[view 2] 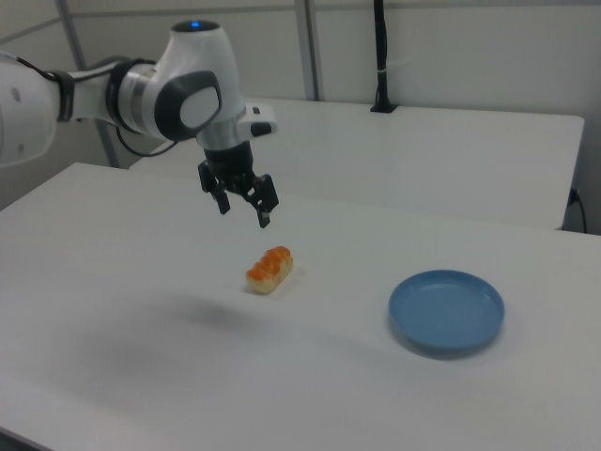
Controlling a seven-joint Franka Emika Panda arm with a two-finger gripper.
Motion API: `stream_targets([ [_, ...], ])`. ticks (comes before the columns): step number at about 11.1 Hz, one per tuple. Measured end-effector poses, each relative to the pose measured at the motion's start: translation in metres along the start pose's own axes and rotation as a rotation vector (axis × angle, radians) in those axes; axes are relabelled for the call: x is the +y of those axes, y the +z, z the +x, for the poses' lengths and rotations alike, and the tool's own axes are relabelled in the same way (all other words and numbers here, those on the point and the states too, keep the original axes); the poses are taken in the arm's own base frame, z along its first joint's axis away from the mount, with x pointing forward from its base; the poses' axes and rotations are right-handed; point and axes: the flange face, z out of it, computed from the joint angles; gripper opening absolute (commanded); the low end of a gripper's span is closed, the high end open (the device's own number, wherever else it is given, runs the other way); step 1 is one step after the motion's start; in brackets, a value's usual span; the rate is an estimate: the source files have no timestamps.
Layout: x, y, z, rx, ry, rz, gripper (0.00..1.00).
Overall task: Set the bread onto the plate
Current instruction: 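Lower the open gripper down over the orange-topped bread roll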
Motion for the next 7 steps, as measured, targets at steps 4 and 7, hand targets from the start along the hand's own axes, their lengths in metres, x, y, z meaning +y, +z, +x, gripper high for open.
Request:
stream_targets([
  [4,-0.010,0.053,0.017,0.012,0.000,0.000,1.00],
  [7,-0.016,0.085,0.026,0.033,-0.006,-0.051,1.00],
])
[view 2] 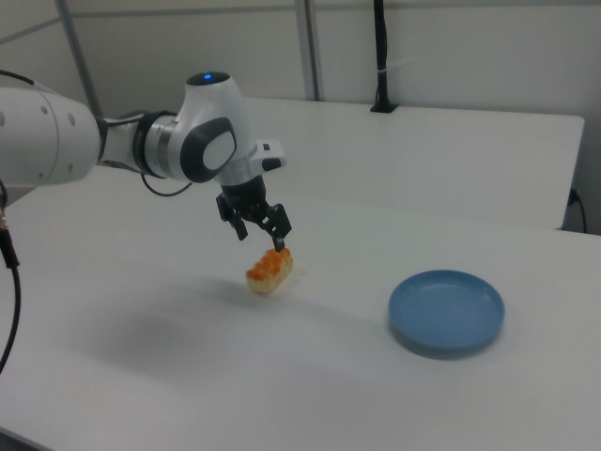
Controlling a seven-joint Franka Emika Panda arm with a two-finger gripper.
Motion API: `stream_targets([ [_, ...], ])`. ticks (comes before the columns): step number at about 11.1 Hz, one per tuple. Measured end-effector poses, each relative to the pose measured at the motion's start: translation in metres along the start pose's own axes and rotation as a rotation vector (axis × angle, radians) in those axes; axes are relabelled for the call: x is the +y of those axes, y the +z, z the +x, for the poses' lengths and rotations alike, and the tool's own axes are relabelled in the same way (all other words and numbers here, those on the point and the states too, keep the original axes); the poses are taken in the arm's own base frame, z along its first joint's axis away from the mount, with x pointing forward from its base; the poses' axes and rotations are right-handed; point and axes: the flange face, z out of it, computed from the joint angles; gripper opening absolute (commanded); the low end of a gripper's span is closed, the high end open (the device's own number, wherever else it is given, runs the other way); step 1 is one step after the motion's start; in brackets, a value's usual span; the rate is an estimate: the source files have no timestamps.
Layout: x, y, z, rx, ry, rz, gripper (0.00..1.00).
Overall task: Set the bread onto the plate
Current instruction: 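Lower the open gripper down over the orange-topped bread roll, then close the gripper on the bread roll and lift it, then carry the held bread roll over to the light blue plate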
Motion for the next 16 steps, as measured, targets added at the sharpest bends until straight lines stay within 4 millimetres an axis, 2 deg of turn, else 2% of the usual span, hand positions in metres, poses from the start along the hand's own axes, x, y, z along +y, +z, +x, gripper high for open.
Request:
stream_targets([
  [2,-0.018,0.036,0.003,0.002,0.017,-0.046,1.00],
  [3,-0.029,0.055,0.004,0.001,0.021,-0.057,0.95],
  [4,-0.039,0.074,0.003,0.002,0.020,-0.073,0.79],
  [5,-0.044,0.088,0.003,0.000,0.018,-0.084,0.52],
  [6,-0.045,0.095,0.002,-0.003,0.016,-0.088,0.40],
  [7,-0.043,0.096,0.003,-0.003,0.018,-0.089,0.38],
  [9,-0.036,0.089,0.007,0.011,0.030,-0.089,0.38],
  [10,-0.028,0.079,0.011,0.027,0.042,-0.090,0.38],
  [12,-0.003,0.045,0.019,0.066,0.059,-0.095,0.38],
  [14,0.038,0.006,0.025,0.032,0.038,-0.118,0.38],
  [16,0.098,-0.024,0.031,0.043,-0.027,-0.132,0.38],
])
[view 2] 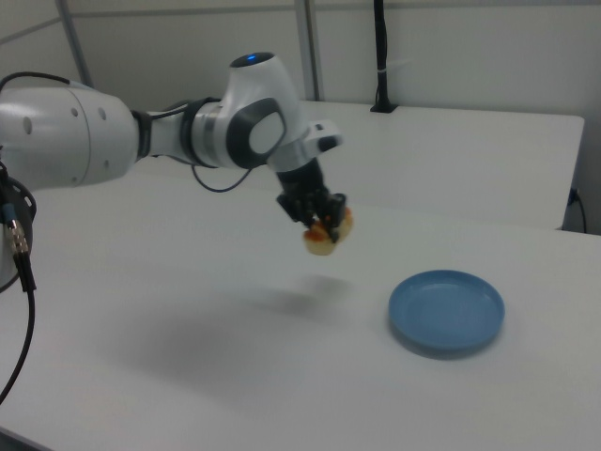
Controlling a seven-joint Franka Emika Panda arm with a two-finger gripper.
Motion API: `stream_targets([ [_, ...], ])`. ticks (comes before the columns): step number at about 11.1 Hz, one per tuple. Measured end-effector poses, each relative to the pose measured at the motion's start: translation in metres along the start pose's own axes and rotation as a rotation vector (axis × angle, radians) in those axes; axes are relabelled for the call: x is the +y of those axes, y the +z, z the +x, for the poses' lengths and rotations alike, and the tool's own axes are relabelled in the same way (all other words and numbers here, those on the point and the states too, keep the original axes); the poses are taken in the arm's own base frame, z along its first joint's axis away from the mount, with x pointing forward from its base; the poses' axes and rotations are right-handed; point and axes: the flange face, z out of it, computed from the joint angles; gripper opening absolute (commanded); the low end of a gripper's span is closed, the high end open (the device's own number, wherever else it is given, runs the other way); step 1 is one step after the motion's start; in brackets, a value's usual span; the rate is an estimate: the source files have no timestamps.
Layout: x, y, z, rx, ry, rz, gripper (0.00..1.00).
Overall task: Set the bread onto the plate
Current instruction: 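Carry the held bread roll over to the light blue plate, then lower the bread roll onto the plate and open the gripper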
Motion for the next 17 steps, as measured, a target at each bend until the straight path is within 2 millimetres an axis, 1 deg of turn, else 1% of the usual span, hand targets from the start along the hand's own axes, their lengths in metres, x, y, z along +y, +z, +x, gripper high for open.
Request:
stream_targets([
  [2,0.064,-0.007,-0.001,0.019,-0.057,-0.021,0.38],
  [3,0.092,-0.008,0.000,0.031,-0.058,-0.032,0.38],
  [4,0.116,-0.004,0.000,0.033,-0.052,-0.041,0.38],
  [6,0.150,0.016,-0.005,0.017,-0.057,-0.046,0.38],
  [7,0.164,0.031,-0.007,0.026,-0.049,-0.051,0.38],
  [8,0.175,0.050,-0.009,0.044,-0.041,-0.057,0.38],
  [9,0.183,0.071,-0.011,0.044,-0.034,-0.056,0.38],
  [11,0.186,0.108,-0.014,0.015,-0.029,-0.043,0.38],
  [12,0.186,0.118,-0.014,0.007,-0.033,-0.039,0.39],
  [13,0.185,0.123,-0.013,0.013,-0.036,-0.040,0.44],
  [14,0.185,0.126,-0.011,0.029,-0.038,-0.043,0.80],
  [15,0.185,0.128,-0.010,0.039,-0.040,-0.046,1.00],
  [17,0.184,0.131,-0.011,0.036,-0.044,-0.045,1.00],
])
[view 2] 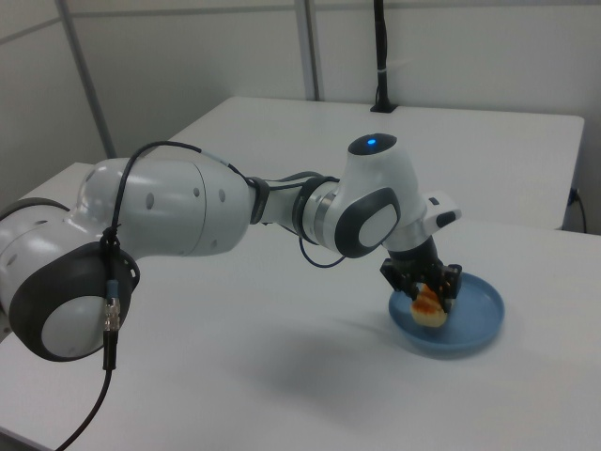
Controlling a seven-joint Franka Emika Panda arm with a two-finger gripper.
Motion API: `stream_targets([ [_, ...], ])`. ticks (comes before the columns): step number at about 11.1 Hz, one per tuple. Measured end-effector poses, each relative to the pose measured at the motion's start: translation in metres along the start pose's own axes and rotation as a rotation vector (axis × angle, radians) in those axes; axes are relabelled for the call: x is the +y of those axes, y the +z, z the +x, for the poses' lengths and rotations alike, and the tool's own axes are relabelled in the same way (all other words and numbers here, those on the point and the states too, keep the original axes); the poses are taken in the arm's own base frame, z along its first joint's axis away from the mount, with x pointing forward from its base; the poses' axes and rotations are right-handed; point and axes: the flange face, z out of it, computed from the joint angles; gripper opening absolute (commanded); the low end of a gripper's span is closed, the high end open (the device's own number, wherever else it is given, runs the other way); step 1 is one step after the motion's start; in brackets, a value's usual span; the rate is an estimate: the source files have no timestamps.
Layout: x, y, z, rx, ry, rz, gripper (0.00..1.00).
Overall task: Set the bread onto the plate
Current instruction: 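Lower the bread roll onto the plate and open the gripper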
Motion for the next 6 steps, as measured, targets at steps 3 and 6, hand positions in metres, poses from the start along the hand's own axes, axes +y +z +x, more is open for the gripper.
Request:
stream_targets([
  [3,0.002,0.000,-0.001,-0.013,-0.040,-0.037,1.00],
  [6,0.011,-0.039,0.005,0.033,0.025,-0.061,1.00],
])
